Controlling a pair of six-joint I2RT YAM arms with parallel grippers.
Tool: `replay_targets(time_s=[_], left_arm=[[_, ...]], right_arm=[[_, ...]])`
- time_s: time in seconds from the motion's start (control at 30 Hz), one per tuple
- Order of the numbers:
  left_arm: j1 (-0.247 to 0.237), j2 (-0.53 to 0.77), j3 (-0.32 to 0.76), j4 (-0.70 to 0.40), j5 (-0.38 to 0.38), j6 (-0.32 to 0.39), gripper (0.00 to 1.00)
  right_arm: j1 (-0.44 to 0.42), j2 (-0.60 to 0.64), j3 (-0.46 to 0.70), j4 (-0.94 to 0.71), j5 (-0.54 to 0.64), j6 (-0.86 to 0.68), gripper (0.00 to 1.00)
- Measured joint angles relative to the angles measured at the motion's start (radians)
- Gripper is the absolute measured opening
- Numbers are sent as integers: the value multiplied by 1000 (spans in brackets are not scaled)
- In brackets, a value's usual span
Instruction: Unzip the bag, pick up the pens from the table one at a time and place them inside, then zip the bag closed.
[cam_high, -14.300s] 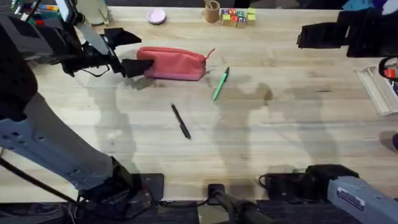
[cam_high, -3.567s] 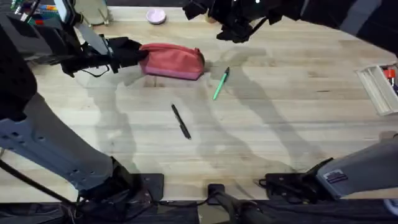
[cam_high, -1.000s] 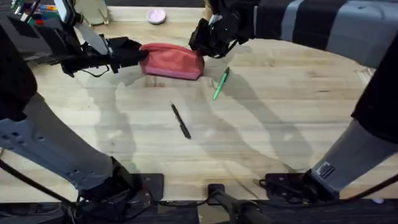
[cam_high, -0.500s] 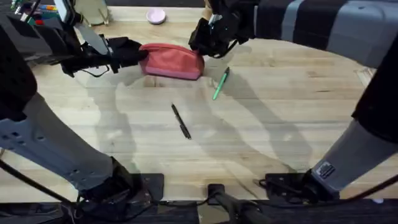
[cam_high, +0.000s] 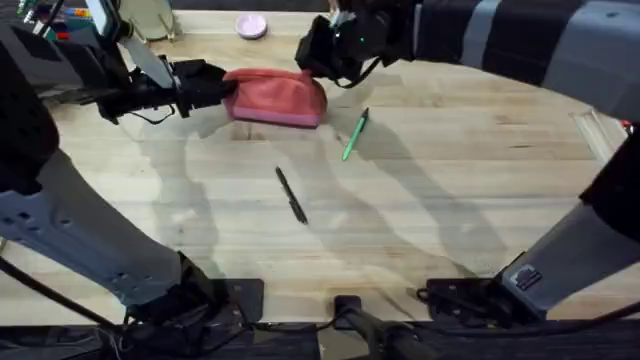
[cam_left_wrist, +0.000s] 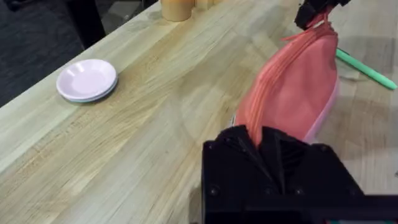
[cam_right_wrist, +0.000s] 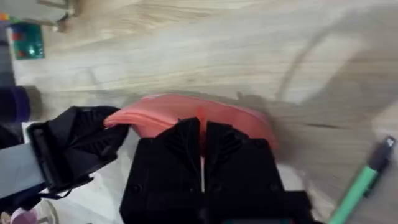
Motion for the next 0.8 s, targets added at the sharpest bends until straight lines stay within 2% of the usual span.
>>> replay_targets(time_s=[0.33, 0.8], left_arm=[[15, 0, 0, 4, -12, 0, 42], [15, 0, 0, 3, -16, 0, 42]], right_arm=[[81, 0, 0, 58, 39, -41, 34], [146, 47, 0, 174, 105, -79, 33]])
